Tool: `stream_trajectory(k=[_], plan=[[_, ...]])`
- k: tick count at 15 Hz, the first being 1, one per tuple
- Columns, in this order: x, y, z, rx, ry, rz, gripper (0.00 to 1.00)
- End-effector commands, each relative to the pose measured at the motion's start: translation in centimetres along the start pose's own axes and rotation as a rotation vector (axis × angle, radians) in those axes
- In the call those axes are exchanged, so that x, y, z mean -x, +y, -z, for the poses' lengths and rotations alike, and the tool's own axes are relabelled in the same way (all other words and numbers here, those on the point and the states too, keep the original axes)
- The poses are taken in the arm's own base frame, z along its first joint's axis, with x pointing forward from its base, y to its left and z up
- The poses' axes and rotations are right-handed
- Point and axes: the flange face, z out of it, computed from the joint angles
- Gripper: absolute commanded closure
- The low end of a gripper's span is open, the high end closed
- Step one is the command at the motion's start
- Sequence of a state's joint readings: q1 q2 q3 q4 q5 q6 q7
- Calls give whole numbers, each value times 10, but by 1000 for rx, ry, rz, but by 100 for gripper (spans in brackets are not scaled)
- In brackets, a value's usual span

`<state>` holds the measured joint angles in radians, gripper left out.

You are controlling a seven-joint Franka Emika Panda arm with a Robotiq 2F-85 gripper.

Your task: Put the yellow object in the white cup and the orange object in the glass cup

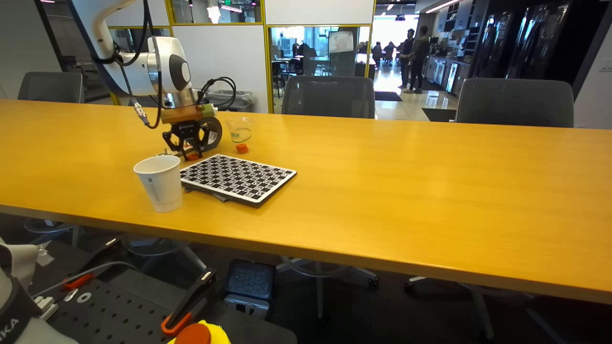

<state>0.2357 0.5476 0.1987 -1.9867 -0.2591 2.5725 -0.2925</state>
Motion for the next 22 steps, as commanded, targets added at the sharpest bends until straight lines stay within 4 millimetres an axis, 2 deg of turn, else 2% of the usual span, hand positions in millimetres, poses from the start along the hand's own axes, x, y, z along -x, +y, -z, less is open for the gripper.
stream_trajectory(k=[1, 5, 7, 10, 14, 16, 18, 22], plan=[[-1, 4, 9, 16, 5, 0, 80], [8, 1, 23, 14, -14, -50, 80], [15, -1, 42, 23, -27, -68, 80], [23, -2, 81, 36, -27, -71, 80], [29, 8, 134, 75, 10, -57, 80], [30, 20, 153, 86, 27, -59, 80], [33, 37, 164, 85, 42, -61, 80], [38, 82, 163, 68, 47, -65, 81]])
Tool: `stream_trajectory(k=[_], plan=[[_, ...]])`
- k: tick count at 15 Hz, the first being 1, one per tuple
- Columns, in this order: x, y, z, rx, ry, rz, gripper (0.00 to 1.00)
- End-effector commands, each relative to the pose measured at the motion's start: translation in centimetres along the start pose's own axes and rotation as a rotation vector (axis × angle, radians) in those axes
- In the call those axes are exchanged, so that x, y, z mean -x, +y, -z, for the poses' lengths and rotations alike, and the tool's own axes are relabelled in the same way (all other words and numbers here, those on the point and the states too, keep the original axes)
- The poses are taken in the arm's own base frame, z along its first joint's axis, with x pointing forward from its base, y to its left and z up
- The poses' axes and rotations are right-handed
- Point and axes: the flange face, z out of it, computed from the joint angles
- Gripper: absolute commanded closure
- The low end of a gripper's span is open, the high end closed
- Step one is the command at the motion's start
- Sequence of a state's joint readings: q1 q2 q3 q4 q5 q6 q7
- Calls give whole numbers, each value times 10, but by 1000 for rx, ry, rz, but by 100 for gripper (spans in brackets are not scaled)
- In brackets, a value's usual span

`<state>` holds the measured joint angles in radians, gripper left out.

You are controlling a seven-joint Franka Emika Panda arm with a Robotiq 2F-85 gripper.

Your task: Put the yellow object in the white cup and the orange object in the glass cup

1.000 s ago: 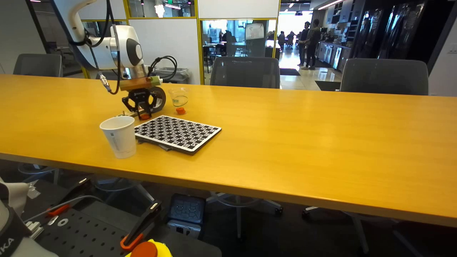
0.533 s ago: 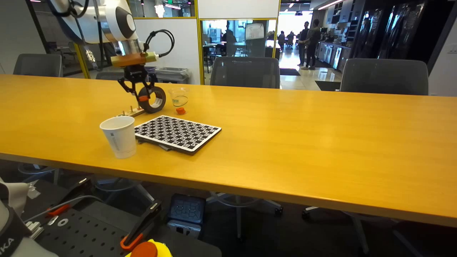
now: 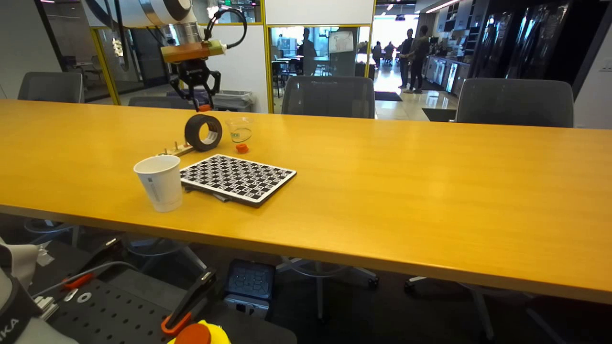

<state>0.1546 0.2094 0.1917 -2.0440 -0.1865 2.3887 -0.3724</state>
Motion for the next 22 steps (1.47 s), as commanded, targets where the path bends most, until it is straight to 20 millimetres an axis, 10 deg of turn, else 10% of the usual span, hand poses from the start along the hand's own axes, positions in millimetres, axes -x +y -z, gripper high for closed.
stream_trajectory(k=[1, 15, 16, 22], plan=[[-2, 42, -2, -31, -3, 7, 81], [-35, 102, -53, -90, -56, 10, 77], [-36, 103, -54, -90, -58, 6, 32], [-31, 104, -48, -90, -66, -21, 0]])
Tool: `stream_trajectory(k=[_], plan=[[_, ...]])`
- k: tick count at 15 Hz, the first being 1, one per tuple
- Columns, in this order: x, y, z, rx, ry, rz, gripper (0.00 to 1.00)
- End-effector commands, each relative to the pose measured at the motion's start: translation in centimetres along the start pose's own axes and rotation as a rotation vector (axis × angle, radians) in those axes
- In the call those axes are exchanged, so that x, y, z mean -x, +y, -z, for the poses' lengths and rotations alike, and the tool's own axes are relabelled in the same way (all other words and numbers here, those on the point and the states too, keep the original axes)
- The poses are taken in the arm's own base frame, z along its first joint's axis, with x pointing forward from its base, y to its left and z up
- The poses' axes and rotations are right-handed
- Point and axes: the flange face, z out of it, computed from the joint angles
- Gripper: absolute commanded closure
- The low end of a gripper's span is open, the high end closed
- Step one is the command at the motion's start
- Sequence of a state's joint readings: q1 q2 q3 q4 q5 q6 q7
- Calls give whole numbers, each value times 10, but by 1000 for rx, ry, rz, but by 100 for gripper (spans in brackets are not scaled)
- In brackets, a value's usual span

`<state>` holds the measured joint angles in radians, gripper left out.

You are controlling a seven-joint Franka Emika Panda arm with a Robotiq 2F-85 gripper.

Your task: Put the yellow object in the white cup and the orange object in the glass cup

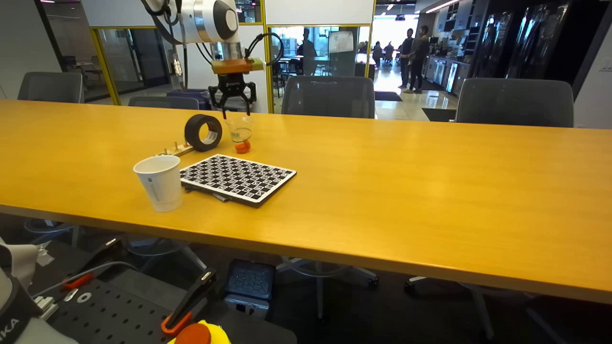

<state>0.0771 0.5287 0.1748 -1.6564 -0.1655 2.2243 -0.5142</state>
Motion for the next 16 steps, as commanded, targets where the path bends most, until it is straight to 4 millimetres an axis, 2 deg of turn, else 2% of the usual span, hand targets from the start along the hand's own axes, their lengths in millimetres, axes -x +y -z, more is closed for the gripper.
stream_trajectory(k=[1, 4, 6, 11, 16], plan=[[4, -3, 20, -8, 3, -32, 0], [14, -18, 32, -14, 2, -59, 0], [25, -38, 40, -28, -10, -81, 0], [59, -116, 49, -54, -17, -160, 0], [78, -203, 34, -55, 6, -140, 0]])
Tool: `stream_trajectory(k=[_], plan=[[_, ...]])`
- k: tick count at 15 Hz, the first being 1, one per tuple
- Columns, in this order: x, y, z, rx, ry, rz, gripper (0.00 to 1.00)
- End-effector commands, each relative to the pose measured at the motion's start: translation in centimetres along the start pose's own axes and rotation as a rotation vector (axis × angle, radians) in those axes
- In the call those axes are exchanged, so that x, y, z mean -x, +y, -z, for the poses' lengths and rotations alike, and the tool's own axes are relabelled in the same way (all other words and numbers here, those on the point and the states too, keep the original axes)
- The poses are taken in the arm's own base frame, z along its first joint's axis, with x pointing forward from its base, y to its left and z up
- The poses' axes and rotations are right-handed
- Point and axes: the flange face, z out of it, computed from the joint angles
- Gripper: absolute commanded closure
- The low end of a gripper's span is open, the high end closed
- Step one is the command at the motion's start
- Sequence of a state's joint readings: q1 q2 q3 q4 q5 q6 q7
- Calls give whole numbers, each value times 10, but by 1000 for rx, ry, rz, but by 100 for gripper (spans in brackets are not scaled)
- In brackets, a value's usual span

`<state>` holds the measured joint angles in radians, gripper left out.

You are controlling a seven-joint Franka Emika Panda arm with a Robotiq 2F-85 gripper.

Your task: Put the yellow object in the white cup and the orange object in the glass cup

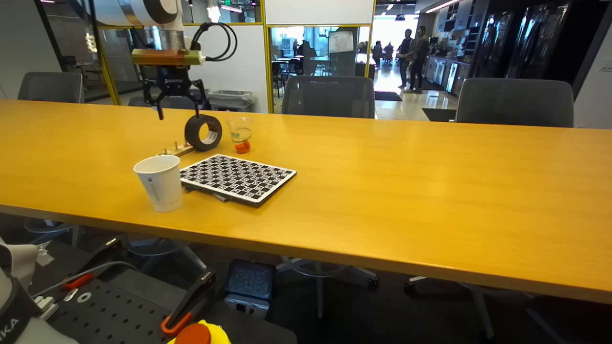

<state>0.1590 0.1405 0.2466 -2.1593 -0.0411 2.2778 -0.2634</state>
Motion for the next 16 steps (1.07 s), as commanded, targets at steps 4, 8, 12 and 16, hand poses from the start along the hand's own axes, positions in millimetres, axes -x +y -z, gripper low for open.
stream_trajectory(k=[4, 8, 12, 16], plan=[[40, -99, -30, 56, 71, 165, 0], [49, -131, -59, 102, 74, 320, 0], [45, -132, -78, 132, 58, 405, 0], [37, -127, -90, 142, 63, 449, 0]])
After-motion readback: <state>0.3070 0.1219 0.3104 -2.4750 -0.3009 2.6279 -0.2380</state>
